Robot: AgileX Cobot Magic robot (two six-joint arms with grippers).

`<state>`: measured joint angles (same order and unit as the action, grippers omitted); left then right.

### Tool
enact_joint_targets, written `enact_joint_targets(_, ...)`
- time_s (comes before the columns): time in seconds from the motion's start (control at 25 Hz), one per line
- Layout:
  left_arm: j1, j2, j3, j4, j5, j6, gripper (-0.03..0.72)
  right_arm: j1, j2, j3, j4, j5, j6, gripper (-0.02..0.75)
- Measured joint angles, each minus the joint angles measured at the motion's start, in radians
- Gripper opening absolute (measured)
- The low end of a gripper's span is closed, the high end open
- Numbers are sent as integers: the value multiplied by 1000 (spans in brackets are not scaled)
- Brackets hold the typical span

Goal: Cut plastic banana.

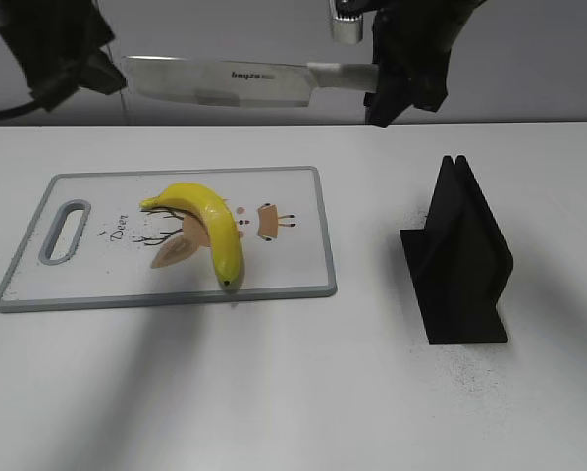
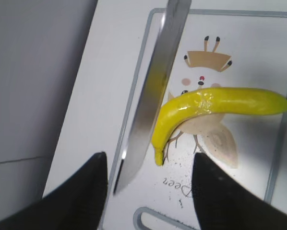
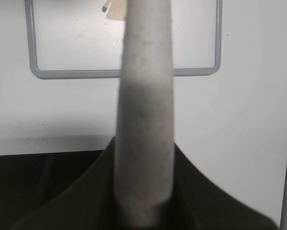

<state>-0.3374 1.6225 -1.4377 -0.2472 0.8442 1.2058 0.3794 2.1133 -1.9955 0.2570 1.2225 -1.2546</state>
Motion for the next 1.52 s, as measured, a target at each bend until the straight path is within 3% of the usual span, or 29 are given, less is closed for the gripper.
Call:
enact_joint_targets(0.32,-30,106,-15,-2,-32,4,540,34,43,-21,51,0,-62,195)
enact_joint_targets(0.4,-30,112,-15,-2,-30,4,503,36,49,-21,73,-1,-66,195)
enact_joint_targets(0.48,-30,113,-15,-3,-25,4,410,36,51,-21,81,-2,-67,195)
enact_joint_targets(0.6,-30,118,-15,-3,-15,10,129,36,51,-23,83,-24,-76,195)
enact_joint_targets(0.72,-30,136,-16,-3,-10,21,16,36,51,-24,69,-46,-96,196)
enact_joint_targets(1.08,-30,231,-21,-30,-31,21,-9,35,73,-25,61,-49,-100,197)
enact_joint_targets(1.52,27,568,-46,-115,-71,42,-9,30,390,-171,67,-9,-56,202)
